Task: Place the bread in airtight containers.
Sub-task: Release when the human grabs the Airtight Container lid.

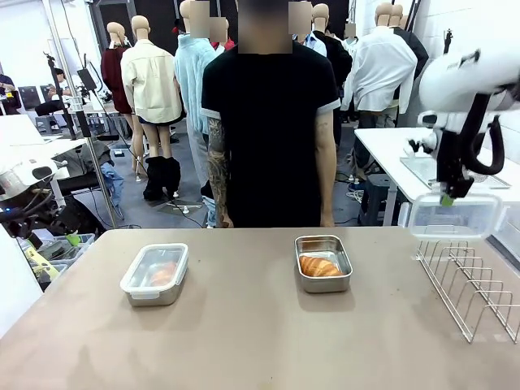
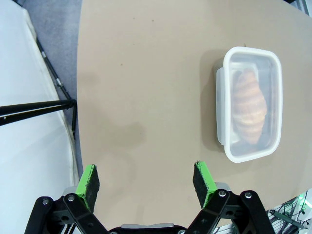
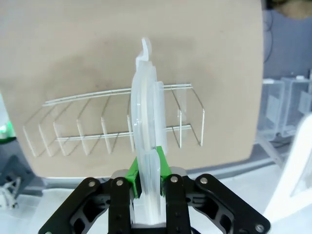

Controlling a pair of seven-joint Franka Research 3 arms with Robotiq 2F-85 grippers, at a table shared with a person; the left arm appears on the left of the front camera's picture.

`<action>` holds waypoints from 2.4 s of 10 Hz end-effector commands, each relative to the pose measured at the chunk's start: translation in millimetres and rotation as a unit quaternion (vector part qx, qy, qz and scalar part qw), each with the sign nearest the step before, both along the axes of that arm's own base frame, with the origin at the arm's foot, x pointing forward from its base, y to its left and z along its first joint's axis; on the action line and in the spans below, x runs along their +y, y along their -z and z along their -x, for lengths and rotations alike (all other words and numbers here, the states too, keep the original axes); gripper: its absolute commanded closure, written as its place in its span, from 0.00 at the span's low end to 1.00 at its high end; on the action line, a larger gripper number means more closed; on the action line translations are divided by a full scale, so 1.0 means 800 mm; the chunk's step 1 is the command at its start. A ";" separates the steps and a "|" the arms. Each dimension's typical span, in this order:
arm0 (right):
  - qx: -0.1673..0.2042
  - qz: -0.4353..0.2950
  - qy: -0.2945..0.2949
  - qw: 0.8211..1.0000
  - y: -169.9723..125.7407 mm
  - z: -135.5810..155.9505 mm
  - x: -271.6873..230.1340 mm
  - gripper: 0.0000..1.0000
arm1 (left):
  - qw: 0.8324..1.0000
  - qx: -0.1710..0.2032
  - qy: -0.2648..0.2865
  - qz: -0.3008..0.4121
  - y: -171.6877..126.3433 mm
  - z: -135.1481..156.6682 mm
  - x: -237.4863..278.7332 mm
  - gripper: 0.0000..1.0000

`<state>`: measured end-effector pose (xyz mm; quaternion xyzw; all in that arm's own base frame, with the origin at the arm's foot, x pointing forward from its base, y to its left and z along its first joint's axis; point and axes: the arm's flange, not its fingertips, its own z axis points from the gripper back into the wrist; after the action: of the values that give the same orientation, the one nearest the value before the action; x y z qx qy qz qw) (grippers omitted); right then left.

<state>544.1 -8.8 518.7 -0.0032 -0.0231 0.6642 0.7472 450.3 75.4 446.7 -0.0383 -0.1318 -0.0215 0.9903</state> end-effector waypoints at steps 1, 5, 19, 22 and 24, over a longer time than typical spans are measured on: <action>0.007 -0.034 0.048 0.998 -0.057 0.046 0.034 1.00 | 1.000 -0.001 -0.008 -0.005 0.000 0.002 0.001 0.00; -0.136 -0.135 0.103 0.976 -0.164 0.006 0.098 1.00 | 1.000 -0.001 -0.008 -0.005 0.000 0.002 0.001 0.00; -0.100 -0.080 0.014 0.992 -0.132 -0.154 0.151 1.00 | 1.000 -0.001 -0.008 -0.005 0.000 0.002 0.001 0.00; -0.100 -0.080 0.014 0.992 -0.132 -0.154 0.151 1.00 | 1.000 -0.001 -0.008 -0.005 0.000 0.002 0.001 0.00; -0.095 -0.075 0.003 0.993 -0.132 -0.155 0.151 1.00 | 1.000 -0.001 -0.008 -0.005 0.000 0.002 0.001 0.00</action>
<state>669.1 111.9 625.6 -0.0085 -0.1481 0.6524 0.7432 450.1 75.3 446.5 -0.0382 -0.1315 -0.0216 0.9903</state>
